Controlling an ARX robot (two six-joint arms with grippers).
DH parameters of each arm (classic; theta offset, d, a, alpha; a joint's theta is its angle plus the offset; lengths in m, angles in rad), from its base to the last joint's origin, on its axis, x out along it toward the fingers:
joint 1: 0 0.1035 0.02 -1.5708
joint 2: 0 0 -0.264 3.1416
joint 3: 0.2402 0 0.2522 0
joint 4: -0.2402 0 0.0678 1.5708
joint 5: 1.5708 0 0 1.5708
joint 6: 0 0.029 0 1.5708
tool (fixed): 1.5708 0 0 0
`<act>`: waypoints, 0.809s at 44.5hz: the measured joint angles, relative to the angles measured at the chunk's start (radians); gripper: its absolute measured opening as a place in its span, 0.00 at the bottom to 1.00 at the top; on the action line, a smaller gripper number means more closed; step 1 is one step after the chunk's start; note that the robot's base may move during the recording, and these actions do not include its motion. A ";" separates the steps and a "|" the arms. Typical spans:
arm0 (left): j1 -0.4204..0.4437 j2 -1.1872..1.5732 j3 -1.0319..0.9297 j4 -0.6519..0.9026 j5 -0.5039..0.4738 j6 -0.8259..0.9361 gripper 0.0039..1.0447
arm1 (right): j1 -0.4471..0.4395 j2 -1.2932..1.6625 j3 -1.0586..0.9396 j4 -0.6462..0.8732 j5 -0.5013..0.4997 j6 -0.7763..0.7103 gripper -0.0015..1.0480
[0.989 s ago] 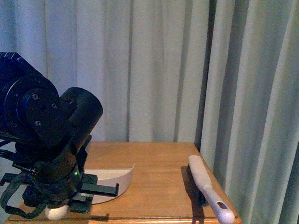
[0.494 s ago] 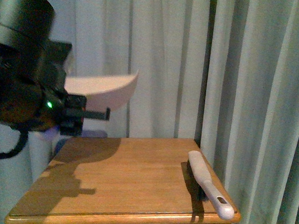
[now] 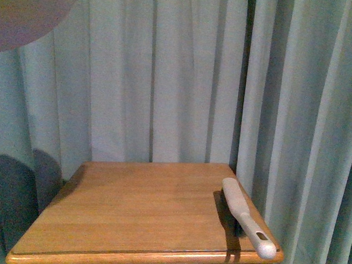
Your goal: Clean up trash
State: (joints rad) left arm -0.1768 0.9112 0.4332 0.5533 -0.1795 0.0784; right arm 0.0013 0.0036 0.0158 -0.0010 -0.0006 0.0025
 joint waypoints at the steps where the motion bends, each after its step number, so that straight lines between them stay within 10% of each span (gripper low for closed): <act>1: 0.016 -0.023 -0.022 0.000 0.017 0.000 0.25 | 0.000 0.000 0.000 0.000 0.000 0.000 0.93; 21: 0.375 -0.521 -0.304 -0.159 0.347 -0.070 0.25 | 0.000 0.000 0.000 0.000 0.002 0.000 0.93; 28: 0.393 -0.532 -0.308 -0.163 0.351 -0.095 0.25 | 0.192 0.333 0.091 0.099 0.490 -0.021 0.93; 36: 0.393 -0.532 -0.308 -0.163 0.352 -0.099 0.25 | 0.191 0.886 0.452 0.087 0.322 0.095 0.93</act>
State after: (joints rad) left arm 0.2165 0.3790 0.1249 0.3901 0.1726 -0.0204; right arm 0.1921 0.8894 0.4675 0.0860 0.3210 0.0978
